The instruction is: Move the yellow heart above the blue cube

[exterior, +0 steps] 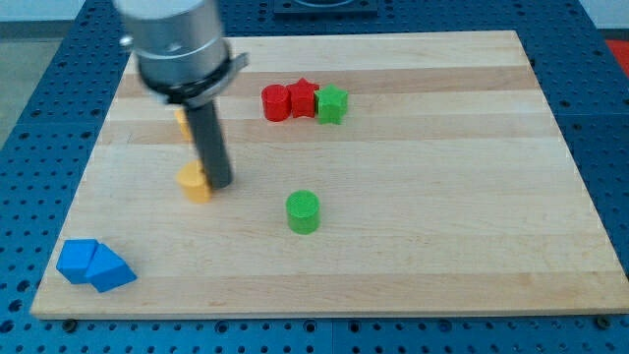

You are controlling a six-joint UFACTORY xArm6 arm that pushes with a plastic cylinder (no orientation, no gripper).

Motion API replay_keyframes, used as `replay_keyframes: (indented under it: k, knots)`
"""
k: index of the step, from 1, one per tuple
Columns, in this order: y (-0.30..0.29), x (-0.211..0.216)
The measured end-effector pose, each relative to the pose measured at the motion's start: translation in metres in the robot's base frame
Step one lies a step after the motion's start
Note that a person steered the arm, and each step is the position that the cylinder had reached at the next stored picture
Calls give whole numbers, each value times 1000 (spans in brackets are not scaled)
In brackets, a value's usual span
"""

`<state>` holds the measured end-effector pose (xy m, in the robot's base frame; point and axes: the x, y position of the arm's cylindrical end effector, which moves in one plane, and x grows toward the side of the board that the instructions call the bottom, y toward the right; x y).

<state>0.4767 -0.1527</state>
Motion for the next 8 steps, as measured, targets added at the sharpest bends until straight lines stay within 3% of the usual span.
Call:
replay_keyframes:
  k: [1, 3, 5, 6, 8]
  knots:
    - [-22, 9]
    - [-4, -8]
    - [-82, 23]
    - [-93, 34]
    - [-84, 22]
